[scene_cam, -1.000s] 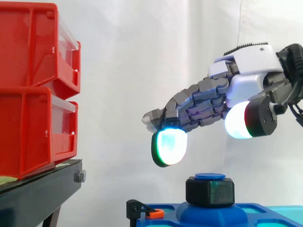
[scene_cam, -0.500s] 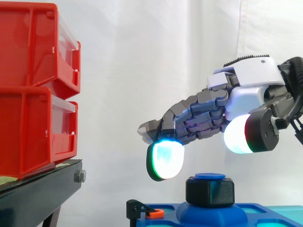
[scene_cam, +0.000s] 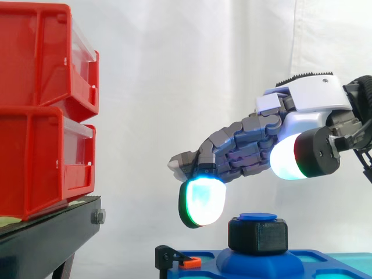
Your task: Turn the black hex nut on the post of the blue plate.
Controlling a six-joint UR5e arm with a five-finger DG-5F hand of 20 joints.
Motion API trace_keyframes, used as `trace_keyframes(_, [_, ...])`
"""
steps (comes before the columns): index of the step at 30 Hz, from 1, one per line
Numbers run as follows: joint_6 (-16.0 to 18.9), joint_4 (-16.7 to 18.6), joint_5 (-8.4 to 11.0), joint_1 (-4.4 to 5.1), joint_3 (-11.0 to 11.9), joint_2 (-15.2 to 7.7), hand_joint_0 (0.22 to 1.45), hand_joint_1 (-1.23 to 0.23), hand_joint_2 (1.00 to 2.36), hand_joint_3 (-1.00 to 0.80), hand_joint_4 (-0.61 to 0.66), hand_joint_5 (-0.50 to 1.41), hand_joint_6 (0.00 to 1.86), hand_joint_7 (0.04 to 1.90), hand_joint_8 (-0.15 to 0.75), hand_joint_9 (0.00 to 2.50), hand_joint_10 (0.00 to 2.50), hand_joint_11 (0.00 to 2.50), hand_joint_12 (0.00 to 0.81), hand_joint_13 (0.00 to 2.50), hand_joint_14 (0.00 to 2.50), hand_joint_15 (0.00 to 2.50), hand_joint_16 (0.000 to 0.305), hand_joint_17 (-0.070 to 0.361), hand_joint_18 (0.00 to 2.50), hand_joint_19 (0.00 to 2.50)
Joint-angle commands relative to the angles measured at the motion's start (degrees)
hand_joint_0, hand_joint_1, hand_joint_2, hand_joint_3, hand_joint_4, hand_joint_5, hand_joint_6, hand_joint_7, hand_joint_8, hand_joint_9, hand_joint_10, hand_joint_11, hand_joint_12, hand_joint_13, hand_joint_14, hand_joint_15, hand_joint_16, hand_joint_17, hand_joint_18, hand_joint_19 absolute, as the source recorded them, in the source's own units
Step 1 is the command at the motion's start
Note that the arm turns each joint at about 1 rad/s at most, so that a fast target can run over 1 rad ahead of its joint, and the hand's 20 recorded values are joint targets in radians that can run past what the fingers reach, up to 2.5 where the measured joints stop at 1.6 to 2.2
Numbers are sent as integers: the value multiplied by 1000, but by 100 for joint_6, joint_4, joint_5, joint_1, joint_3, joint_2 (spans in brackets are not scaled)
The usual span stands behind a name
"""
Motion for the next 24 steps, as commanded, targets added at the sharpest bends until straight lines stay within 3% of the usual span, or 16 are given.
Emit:
trace_keyframes(1, [0,5,0,0,-36,2,367,-469,1000,-500,256,-248,503,988,224,3,0,0,382,11,0,0,55,125,0,0])
trace_keyframes(19, [123,-13,-18,-35,-80,-6,368,-462,1000,-500,265,-243,503,1008,222,6,0,0,380,11,0,0,55,124,0,0])
trace_keyframes(24, [123,-13,-26,-61,-80,2,363,-539,1000,-500,267,-242,503,1016,223,6,0,0,380,13,0,0,55,124,0,0])
